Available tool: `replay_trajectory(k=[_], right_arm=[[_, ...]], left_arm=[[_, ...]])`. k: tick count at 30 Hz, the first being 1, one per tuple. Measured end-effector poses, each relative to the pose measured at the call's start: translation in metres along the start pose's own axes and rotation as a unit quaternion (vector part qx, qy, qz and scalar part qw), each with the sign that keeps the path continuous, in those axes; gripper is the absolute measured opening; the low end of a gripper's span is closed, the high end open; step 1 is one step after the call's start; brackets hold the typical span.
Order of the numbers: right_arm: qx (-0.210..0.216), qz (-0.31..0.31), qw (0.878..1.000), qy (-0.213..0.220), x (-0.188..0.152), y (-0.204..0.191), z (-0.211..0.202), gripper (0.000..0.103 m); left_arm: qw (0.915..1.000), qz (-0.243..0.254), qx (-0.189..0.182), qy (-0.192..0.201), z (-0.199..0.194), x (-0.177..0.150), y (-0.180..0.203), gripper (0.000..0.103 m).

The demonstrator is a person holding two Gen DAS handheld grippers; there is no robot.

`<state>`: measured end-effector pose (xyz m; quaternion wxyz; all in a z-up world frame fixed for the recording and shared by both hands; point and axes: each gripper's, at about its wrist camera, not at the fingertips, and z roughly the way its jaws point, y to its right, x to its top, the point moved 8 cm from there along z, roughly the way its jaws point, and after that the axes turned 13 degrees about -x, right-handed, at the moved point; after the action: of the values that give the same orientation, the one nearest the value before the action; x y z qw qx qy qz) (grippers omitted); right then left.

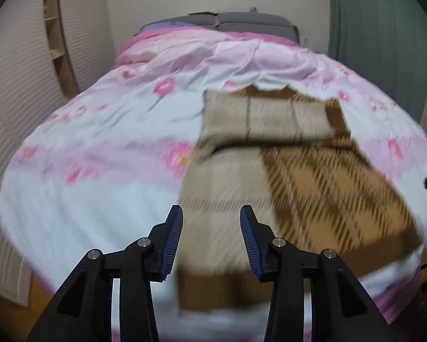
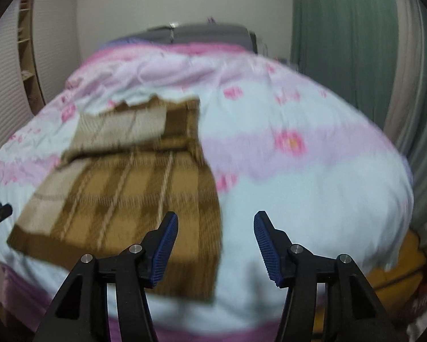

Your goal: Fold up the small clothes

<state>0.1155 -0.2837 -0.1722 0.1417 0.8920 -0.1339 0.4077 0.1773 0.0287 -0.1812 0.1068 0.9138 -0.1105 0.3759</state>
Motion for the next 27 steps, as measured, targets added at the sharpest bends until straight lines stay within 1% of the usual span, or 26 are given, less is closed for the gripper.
replay_trajectory(k=[2,4,5,7,9,10,11,13,15,17,19,21,22,23,24,25,26,27], right_arm=[[0.018,0.007,1.000,0.018,0.032,-0.011,0.013,0.056],[0.029,0.005,0.999,0.028,0.061,-0.025,0.032,0.056],[0.034,0.002,0.999,0.033,0.078,-0.033,0.046,0.056],[0.033,-0.003,0.999,0.037,0.100,-0.048,0.068,0.056],[0.029,-0.012,0.999,0.029,0.119,-0.064,0.099,0.056],[0.025,-0.019,0.999,0.021,0.124,-0.071,0.113,0.056],[0.020,-0.027,0.999,0.009,0.130,-0.080,0.131,0.056],[0.021,-0.036,0.999,-0.010,0.134,-0.092,0.157,0.056],[0.021,-0.039,0.999,-0.030,0.132,-0.097,0.179,0.056],[0.020,-0.041,0.998,-0.046,0.133,-0.101,0.201,0.056],[0.028,-0.039,0.997,-0.057,0.133,-0.102,0.217,0.056],[0.044,-0.028,0.996,-0.079,0.129,-0.104,0.233,0.056],[0.052,-0.022,0.994,-0.090,0.127,-0.105,0.241,0.056],[0.058,-0.019,0.993,-0.097,0.125,-0.106,0.248,0.056],[0.059,-0.022,0.993,-0.099,0.123,-0.108,0.253,0.056],[0.055,-0.032,0.993,-0.096,0.121,-0.110,0.256,0.052],[0.050,-0.043,0.994,-0.089,0.118,-0.114,0.258,0.044],[0.043,-0.052,0.994,-0.089,0.115,-0.116,0.260,0.043]], left_arm=[[0.9998,0.007,-0.018,0.011,0.019,0.033,0.000,0.041],[0.9987,0.004,-0.051,0.006,0.050,0.069,-0.004,0.041],[0.9981,0.003,-0.061,0.003,0.063,0.081,-0.006,0.041],[0.9966,0.003,-0.083,-0.003,0.095,0.108,-0.011,0.041],[0.9944,-0.001,-0.104,-0.020,0.129,0.126,-0.016,0.041],[0.9919,-0.007,-0.123,-0.031,0.143,0.132,-0.017,0.041],[0.9908,-0.016,-0.128,-0.041,0.161,0.138,-0.023,0.041],[0.9926,-0.022,-0.111,-0.046,0.182,0.144,-0.035,0.041],[0.9927,-0.028,-0.103,-0.056,0.199,0.146,-0.046,0.041],[0.9919,-0.032,-0.104,-0.066,0.215,0.147,-0.054,0.041],[0.9917,-0.032,-0.099,-0.074,0.226,0.145,-0.061,0.041],[0.9937,-0.033,-0.074,-0.078,0.237,0.144,-0.072,0.041],[0.9943,-0.037,-0.063,-0.077,0.242,0.144,-0.078,0.045],[0.9946,-0.042,-0.056,-0.077,0.246,0.144,-0.083,0.047],[0.9942,-0.052,-0.055,-0.077,0.251,0.143,-0.088,0.049],[0.9937,-0.058,-0.058,-0.076,0.254,0.141,-0.090,0.050],[0.9939,-0.059,-0.056,-0.074,0.258,0.139,-0.091,0.052],[0.9948,-0.055,-0.049,-0.070,0.260,0.137,-0.092,0.056]])
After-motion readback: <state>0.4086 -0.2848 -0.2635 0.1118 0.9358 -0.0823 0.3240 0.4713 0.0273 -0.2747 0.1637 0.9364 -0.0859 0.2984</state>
